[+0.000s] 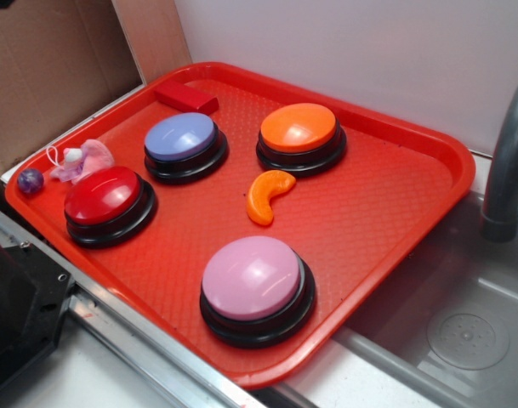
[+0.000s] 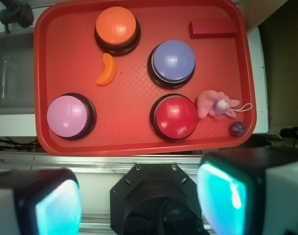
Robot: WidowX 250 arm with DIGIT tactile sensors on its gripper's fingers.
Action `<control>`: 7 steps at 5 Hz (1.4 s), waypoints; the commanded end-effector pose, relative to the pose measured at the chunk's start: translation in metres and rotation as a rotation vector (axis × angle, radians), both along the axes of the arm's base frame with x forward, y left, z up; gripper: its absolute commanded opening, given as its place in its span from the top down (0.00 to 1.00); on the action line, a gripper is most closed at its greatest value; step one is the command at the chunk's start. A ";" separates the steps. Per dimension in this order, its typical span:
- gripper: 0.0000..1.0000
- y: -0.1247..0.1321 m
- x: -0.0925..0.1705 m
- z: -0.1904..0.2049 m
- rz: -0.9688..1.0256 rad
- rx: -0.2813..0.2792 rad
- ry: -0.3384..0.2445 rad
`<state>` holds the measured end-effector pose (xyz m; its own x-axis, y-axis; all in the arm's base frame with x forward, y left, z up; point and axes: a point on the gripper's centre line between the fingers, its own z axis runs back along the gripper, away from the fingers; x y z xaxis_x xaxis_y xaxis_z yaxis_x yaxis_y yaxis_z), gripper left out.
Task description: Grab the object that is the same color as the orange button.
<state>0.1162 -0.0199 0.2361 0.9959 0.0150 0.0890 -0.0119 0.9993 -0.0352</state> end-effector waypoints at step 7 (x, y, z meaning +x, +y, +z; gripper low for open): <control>0.00 -0.029 0.129 -0.147 0.360 -0.082 -0.072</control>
<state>0.2397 -0.0539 0.0757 0.9207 0.3784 0.0957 -0.3678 0.9232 -0.1116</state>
